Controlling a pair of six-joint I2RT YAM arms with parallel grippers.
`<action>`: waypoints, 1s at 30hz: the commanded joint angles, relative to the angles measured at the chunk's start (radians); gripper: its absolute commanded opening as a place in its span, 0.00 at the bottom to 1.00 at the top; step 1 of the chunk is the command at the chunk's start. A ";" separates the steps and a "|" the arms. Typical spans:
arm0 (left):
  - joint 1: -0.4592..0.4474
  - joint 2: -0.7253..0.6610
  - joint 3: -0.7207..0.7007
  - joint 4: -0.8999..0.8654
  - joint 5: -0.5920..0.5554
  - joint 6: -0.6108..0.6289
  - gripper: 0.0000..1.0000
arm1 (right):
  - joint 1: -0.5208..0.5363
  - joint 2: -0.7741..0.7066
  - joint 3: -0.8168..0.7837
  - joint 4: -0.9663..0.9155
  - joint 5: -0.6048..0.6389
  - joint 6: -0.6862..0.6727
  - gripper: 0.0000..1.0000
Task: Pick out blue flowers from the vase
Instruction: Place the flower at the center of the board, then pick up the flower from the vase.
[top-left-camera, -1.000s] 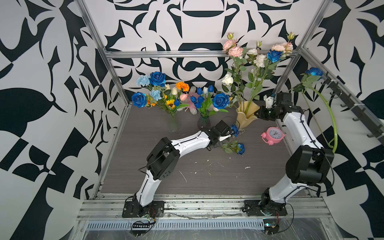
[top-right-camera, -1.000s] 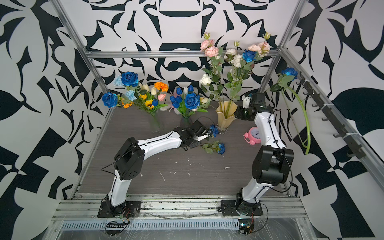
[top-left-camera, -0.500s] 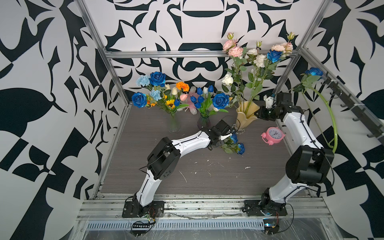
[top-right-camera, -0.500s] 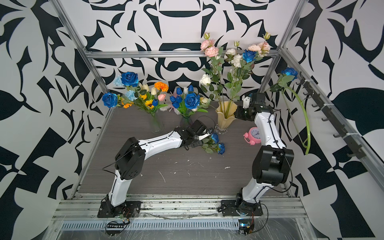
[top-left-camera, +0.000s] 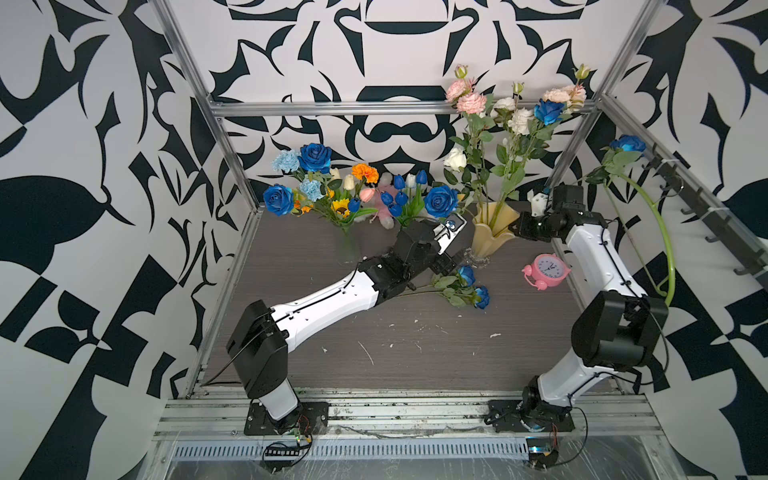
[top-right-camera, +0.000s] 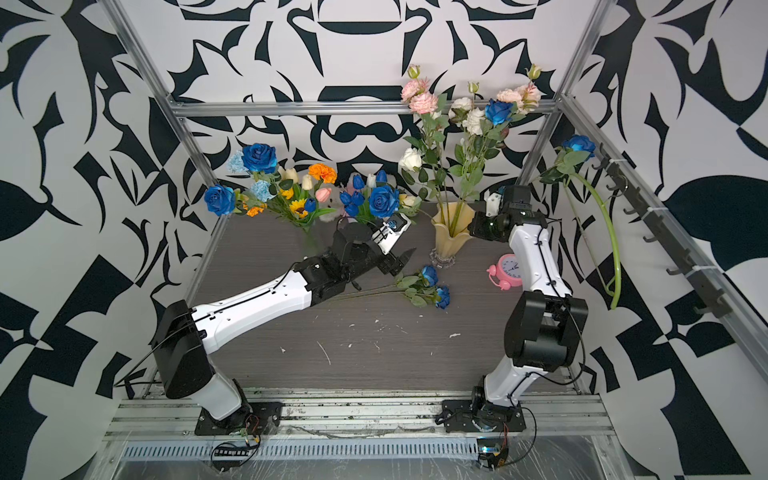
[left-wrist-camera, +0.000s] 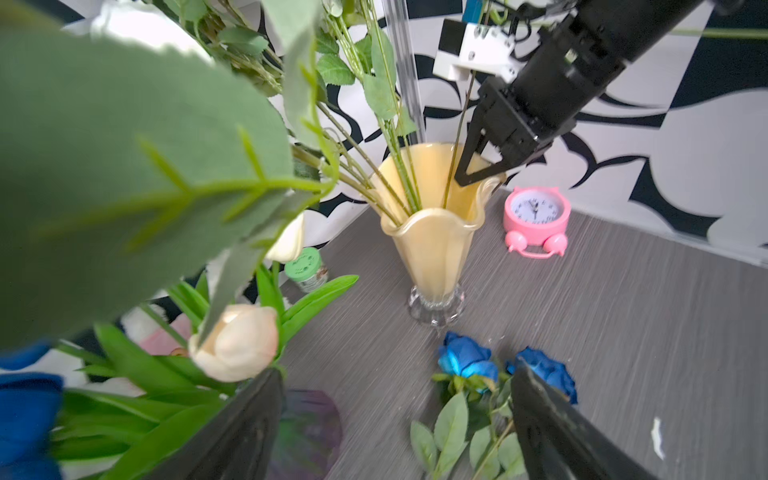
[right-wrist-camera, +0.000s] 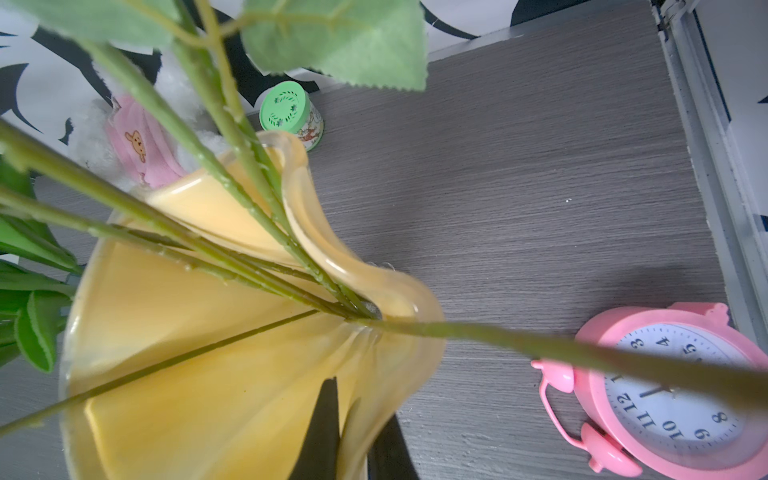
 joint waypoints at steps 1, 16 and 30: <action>0.003 0.010 -0.020 0.228 0.011 -0.043 0.92 | -0.002 -0.019 -0.001 0.017 -0.006 -0.007 0.00; 0.065 0.219 0.115 0.672 0.060 -0.187 0.96 | -0.001 -0.029 -0.031 0.038 -0.025 0.006 0.00; 0.104 0.336 0.270 0.749 0.104 -0.318 0.20 | -0.002 -0.035 -0.033 0.043 -0.026 -0.002 0.00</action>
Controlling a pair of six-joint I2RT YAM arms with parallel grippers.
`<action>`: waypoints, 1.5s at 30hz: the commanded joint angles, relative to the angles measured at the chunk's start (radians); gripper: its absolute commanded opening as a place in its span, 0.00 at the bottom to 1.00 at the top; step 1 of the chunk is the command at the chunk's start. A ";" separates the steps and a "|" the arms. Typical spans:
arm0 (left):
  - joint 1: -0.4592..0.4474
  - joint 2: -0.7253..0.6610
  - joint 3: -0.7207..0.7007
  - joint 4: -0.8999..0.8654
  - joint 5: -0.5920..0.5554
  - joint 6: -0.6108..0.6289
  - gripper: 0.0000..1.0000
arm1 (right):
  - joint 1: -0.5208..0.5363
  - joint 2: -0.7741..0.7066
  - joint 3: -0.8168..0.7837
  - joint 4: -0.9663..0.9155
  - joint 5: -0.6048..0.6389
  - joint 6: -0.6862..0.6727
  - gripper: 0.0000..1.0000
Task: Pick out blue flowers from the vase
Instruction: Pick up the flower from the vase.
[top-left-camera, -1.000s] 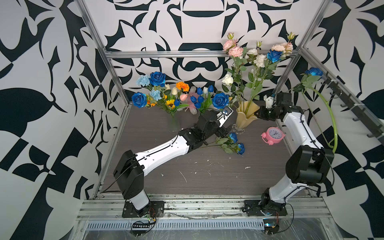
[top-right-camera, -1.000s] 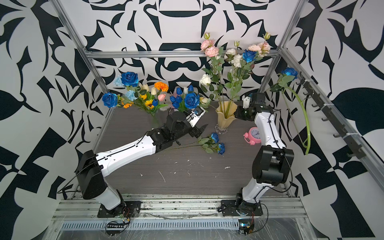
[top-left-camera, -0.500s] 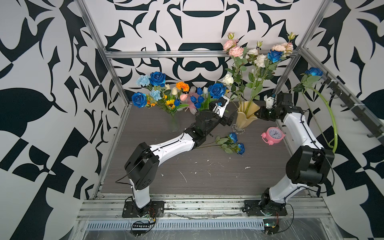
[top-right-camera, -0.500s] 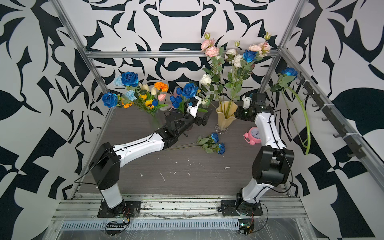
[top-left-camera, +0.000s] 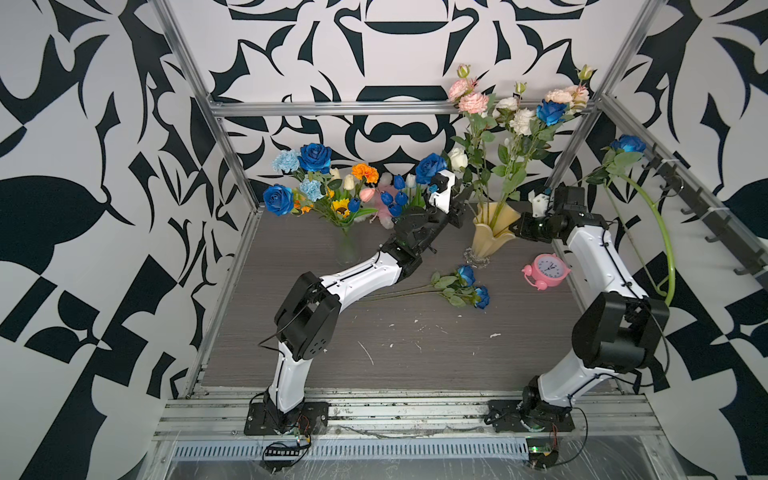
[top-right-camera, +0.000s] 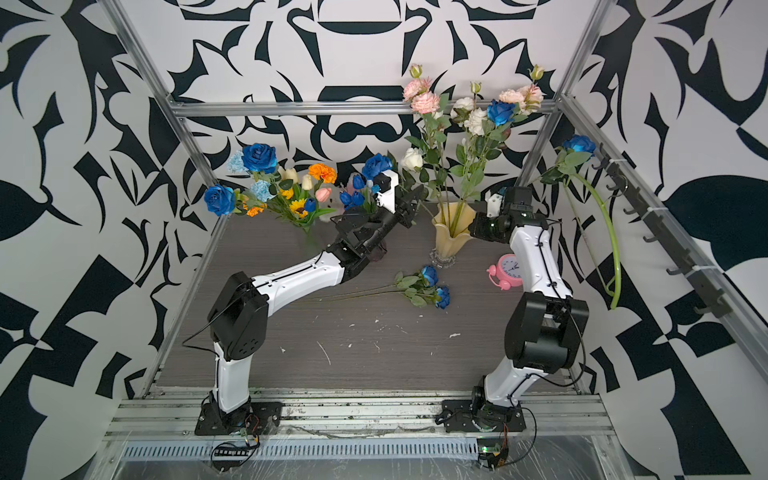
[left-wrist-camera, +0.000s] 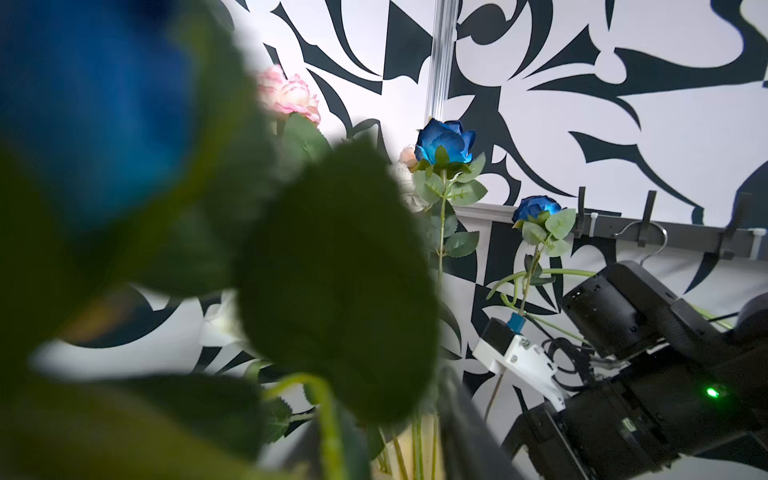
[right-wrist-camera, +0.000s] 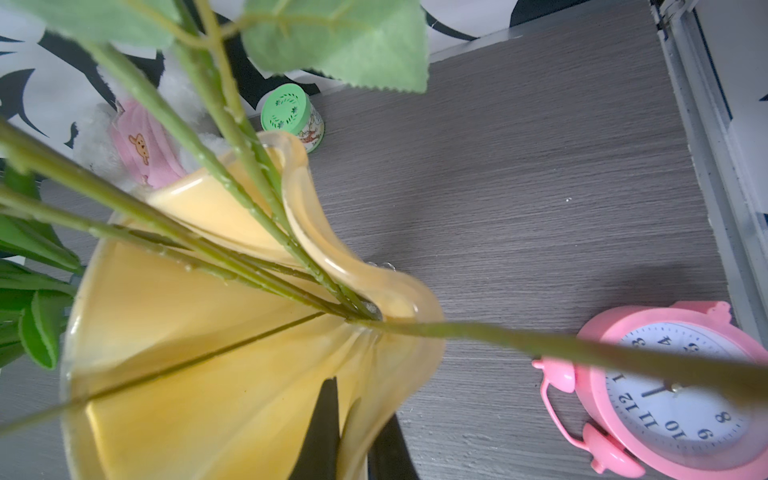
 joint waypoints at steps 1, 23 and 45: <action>0.000 -0.005 0.028 0.043 0.020 -0.024 0.16 | -0.002 -0.025 -0.014 0.026 -0.016 -0.004 0.00; 0.000 -0.275 0.333 -0.576 0.328 0.137 0.00 | -0.002 -0.030 -0.011 0.028 -0.006 -0.016 0.00; 0.000 -0.514 0.623 -1.466 0.343 0.241 0.00 | -0.003 -0.030 0.003 0.020 -0.001 -0.016 0.00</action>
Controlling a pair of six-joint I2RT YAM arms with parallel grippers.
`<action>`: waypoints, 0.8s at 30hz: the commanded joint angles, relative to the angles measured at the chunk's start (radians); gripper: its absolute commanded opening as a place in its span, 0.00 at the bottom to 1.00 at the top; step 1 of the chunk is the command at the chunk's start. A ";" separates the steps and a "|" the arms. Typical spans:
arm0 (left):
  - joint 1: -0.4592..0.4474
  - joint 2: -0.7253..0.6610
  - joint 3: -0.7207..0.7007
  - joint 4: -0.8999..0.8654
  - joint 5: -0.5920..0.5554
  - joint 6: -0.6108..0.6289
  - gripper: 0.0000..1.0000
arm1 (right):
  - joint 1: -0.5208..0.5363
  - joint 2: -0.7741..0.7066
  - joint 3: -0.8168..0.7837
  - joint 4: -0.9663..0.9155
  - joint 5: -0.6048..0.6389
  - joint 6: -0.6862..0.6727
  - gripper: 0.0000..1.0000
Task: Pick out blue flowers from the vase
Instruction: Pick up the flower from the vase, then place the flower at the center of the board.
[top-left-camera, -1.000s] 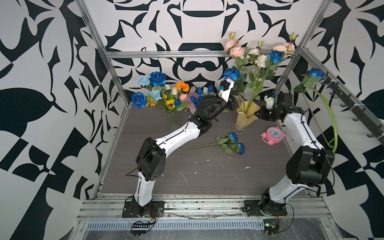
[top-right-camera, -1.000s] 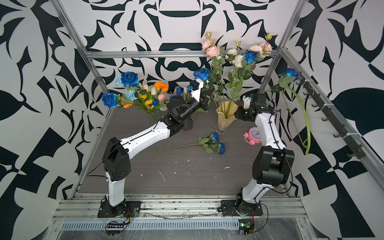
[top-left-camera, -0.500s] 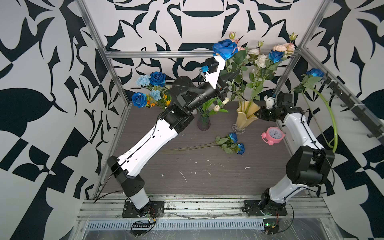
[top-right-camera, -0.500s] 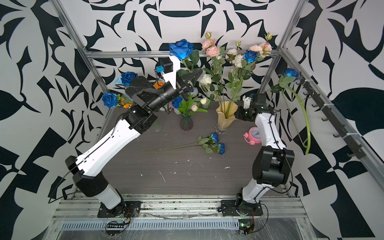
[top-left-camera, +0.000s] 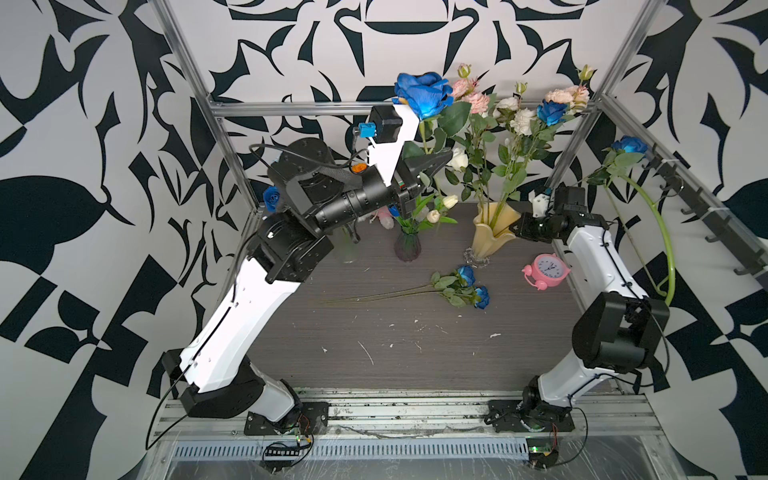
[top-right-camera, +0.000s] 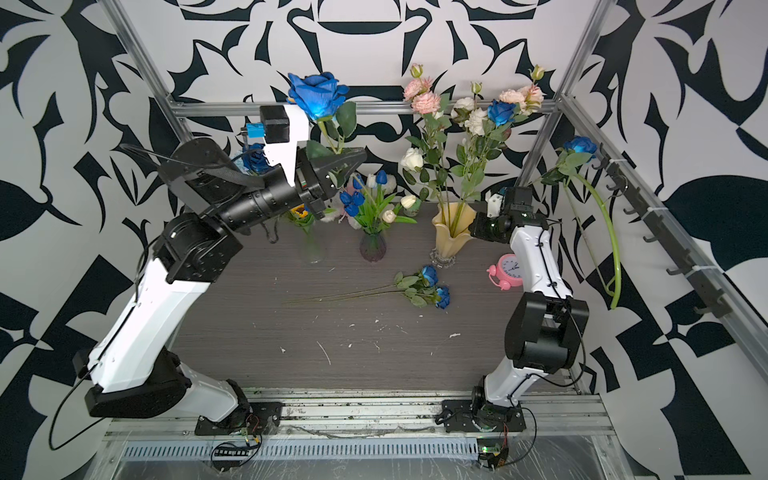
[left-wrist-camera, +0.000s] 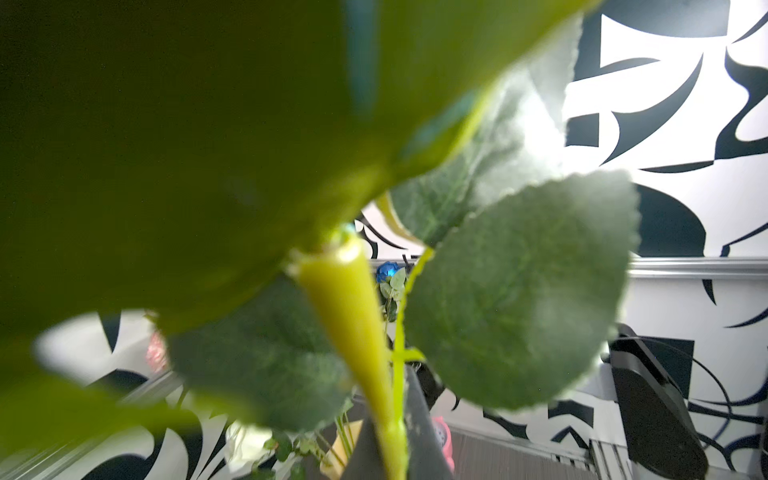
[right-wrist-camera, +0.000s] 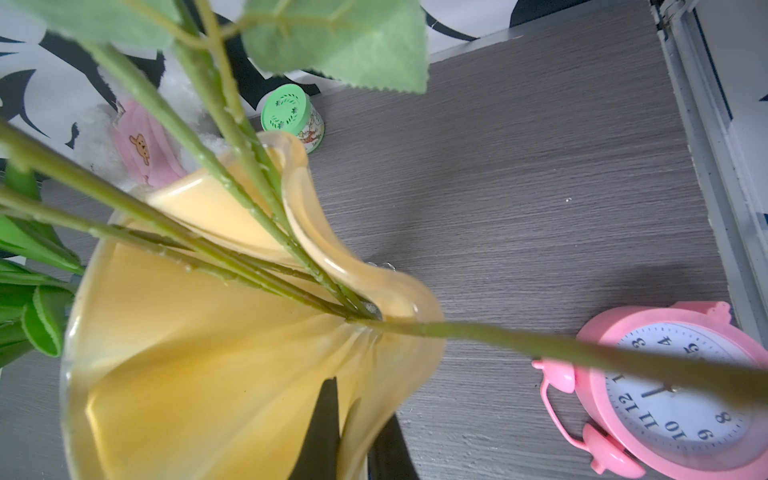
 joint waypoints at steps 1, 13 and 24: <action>-0.001 -0.011 0.087 -0.324 -0.060 0.069 0.00 | -0.001 -0.030 0.005 0.018 0.000 -0.015 0.00; -0.016 0.023 -0.096 -0.592 -0.457 0.281 0.00 | -0.001 -0.034 0.004 0.007 0.005 -0.007 0.00; -0.061 0.197 -0.372 -0.402 -0.584 0.386 0.00 | 0.000 -0.032 0.012 -0.017 0.016 -0.012 0.00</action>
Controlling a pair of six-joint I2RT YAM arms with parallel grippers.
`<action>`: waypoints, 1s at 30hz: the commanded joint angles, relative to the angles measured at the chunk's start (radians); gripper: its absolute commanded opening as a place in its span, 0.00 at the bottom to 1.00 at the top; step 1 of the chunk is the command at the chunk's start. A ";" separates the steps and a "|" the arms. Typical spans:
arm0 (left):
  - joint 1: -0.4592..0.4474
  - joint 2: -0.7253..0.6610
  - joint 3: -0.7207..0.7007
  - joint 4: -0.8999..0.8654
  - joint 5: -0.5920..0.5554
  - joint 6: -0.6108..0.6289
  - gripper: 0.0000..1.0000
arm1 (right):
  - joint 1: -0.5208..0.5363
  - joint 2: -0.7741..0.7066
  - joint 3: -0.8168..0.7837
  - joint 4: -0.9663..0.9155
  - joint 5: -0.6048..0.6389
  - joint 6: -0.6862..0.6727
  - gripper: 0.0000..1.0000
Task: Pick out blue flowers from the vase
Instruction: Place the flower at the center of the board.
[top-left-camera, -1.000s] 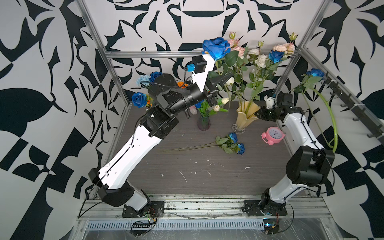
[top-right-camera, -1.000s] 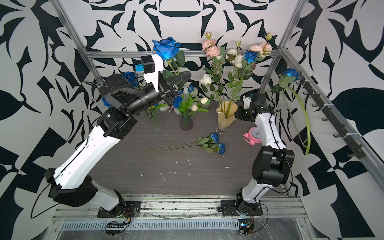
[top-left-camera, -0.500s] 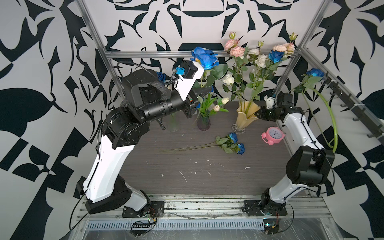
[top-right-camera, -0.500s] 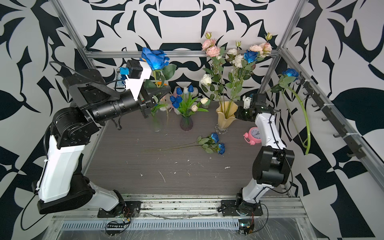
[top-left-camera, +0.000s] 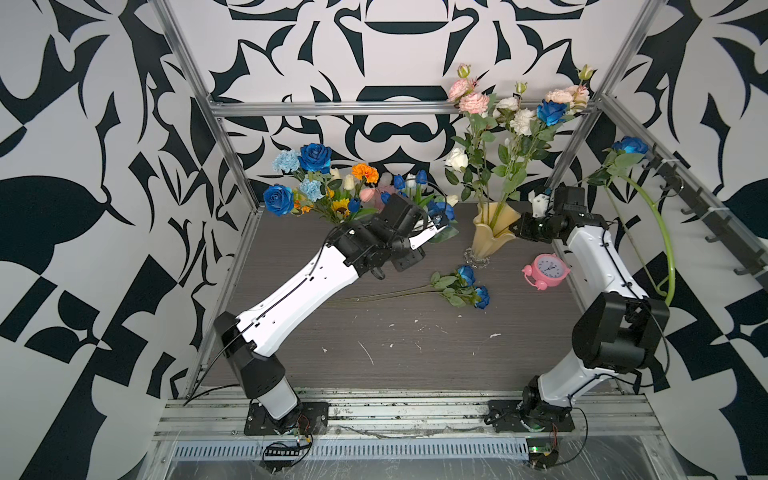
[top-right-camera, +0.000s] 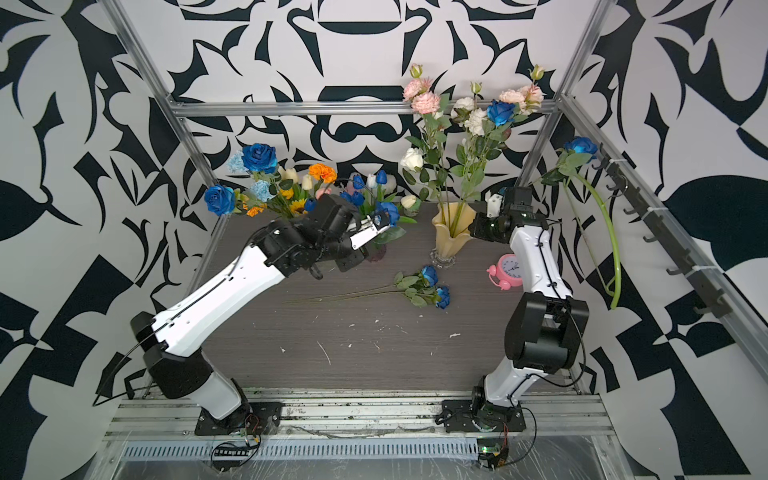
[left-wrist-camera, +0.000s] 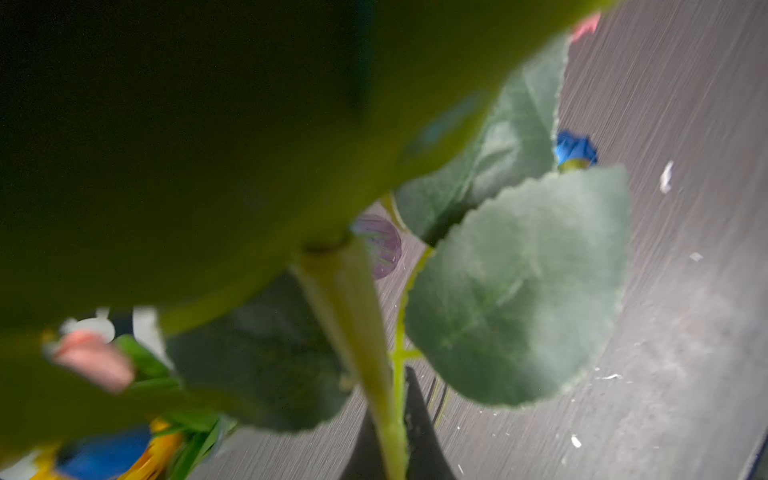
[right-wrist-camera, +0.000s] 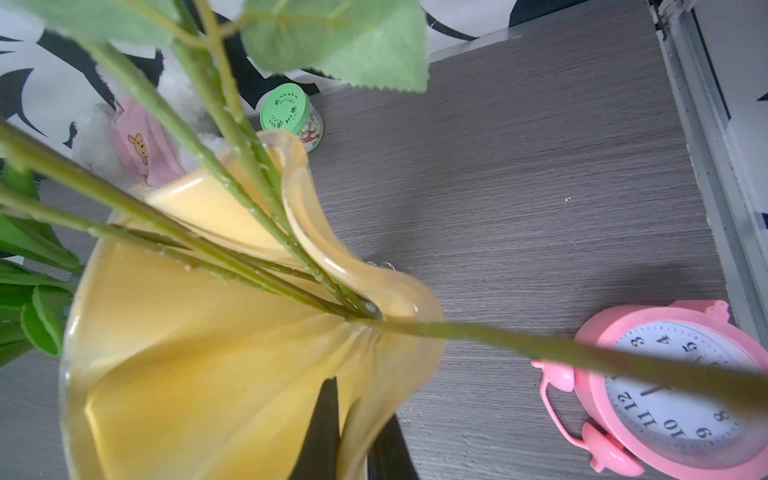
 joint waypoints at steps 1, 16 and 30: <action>-0.012 0.055 -0.027 0.100 -0.040 0.049 0.00 | 0.000 -0.030 0.012 -0.018 0.011 -0.014 0.00; -0.037 0.480 0.002 0.333 -0.139 0.133 0.00 | 0.001 -0.034 -0.006 -0.021 0.018 -0.018 0.00; -0.037 0.504 -0.034 0.439 -0.064 0.061 0.41 | 0.002 -0.032 0.008 -0.025 0.027 -0.025 0.00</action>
